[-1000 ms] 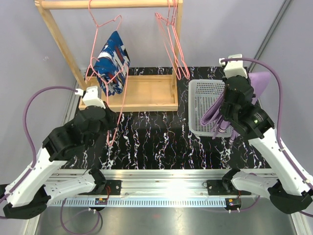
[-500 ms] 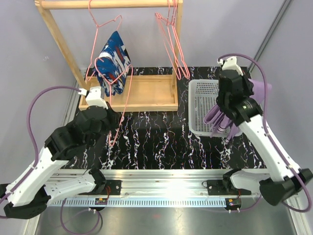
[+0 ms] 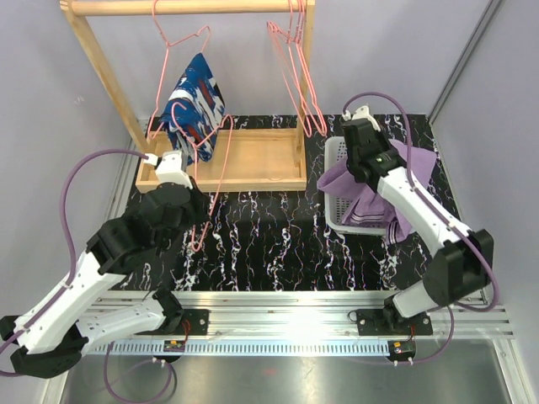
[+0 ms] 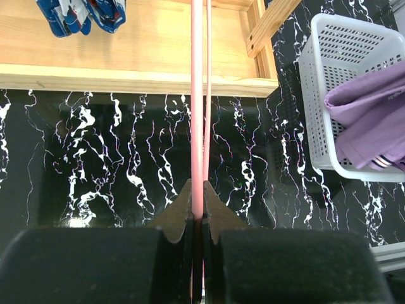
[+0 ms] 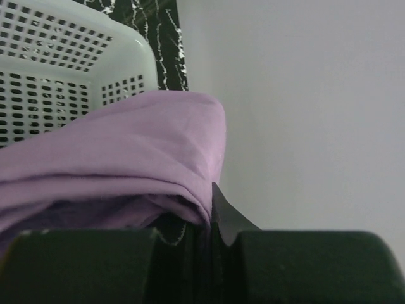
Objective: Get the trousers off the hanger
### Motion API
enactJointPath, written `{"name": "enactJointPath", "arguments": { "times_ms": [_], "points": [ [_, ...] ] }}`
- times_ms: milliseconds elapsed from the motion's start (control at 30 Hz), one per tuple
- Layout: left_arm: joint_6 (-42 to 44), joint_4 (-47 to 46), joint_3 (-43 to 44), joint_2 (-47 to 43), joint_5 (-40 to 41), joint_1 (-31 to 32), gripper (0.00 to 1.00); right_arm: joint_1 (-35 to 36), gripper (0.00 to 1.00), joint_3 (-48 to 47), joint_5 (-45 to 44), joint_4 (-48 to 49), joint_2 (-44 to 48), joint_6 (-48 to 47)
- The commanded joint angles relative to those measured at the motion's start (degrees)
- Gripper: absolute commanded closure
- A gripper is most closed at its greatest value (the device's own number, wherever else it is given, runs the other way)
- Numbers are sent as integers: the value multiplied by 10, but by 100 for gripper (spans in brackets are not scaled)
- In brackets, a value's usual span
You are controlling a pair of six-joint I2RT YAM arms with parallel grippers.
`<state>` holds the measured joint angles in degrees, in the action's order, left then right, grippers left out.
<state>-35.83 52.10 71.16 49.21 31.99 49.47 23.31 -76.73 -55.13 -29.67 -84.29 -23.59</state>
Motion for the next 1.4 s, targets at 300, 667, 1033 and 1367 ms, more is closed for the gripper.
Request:
{"name": "enactJointPath", "arguments": {
  "times_ms": [300, 667, 1033, 1367],
  "points": [
    [16, -48, -13, -14, -32, -29, 100, 1, 100, -112, 49, -1, -144, 137],
    [9, -45, -22, -32, -37, -33, 100, -8, 100, -103, 10, 128, -110, 145],
    [9, -27, -19, -44, -32, -33, 100, -9, 100, -73, 27, 145, -27, 232],
    [-2, -47, -27, -52, -56, -33, 100, -9, 100, -121, 189, 89, 169, 173]
  ]
}}
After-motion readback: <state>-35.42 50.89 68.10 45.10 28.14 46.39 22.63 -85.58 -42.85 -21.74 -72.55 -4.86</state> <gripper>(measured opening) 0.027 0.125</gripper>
